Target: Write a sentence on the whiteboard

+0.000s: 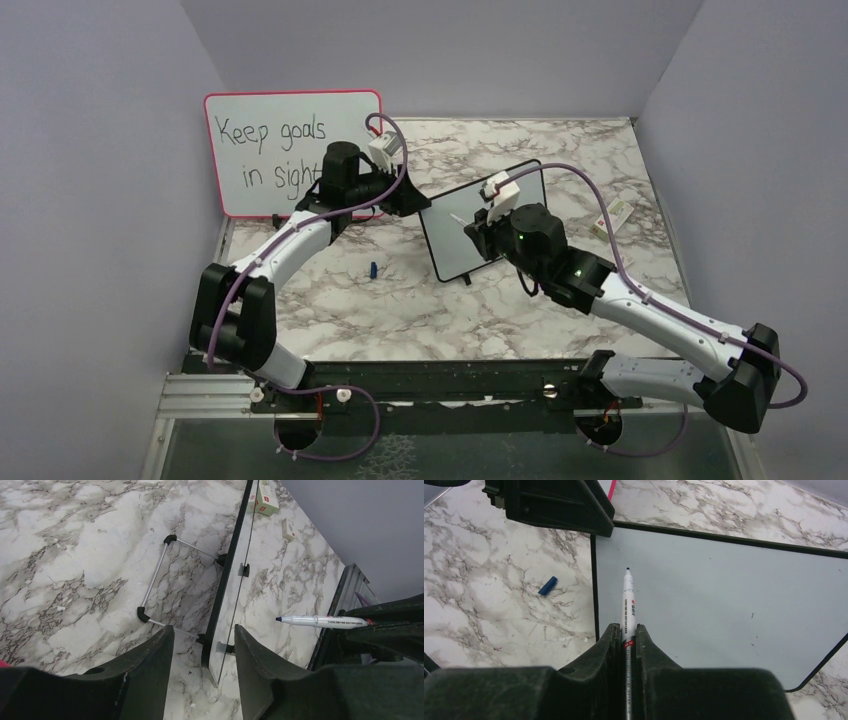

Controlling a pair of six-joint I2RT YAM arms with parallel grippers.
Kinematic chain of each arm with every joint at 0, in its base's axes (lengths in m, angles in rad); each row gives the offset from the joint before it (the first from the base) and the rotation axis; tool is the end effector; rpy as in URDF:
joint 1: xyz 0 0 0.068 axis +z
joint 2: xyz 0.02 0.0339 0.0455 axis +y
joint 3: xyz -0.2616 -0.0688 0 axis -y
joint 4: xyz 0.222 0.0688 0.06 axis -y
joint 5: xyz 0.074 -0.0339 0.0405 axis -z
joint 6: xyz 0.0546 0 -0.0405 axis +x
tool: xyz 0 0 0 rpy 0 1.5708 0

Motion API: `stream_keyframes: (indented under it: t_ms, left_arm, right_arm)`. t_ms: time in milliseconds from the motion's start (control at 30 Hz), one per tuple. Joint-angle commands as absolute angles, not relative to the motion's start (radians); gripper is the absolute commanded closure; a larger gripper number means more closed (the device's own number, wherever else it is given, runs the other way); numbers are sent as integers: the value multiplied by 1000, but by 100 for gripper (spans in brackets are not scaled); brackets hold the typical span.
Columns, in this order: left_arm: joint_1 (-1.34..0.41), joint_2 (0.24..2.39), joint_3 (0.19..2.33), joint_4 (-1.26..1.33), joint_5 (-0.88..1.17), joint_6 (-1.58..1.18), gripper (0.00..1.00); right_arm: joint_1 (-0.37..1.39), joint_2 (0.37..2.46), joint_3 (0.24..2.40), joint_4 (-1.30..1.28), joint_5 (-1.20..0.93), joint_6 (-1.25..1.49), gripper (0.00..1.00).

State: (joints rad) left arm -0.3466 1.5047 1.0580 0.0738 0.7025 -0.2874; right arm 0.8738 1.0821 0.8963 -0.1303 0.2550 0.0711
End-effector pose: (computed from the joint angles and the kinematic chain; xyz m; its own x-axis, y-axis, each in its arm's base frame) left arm 0.3046 -0.1475 0.2906 -0.5625 -0.0269 -0.8264 0.6942 0.5275 -0.4897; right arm 0.1691 0.1806 0.3230 -0.2408 -0.1806 -0.9536 -0.5724 0.8199 -0.0107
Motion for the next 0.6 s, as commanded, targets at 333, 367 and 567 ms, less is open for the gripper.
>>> stream_keyframes:
  t_ms: [333, 367, 567]
  left_arm:
    - [-321, 1580, 1039, 212, 871, -308, 68]
    - [-321, 1584, 1037, 214, 877, -308, 69]
    - [-312, 1595, 1035, 220, 890, -292, 77]
  right_arm:
    - [920, 1169, 991, -122, 309, 79, 99]
    - [924, 1177, 994, -123, 317, 78, 99]
    - [944, 1209, 1006, -120, 367, 70, 99]
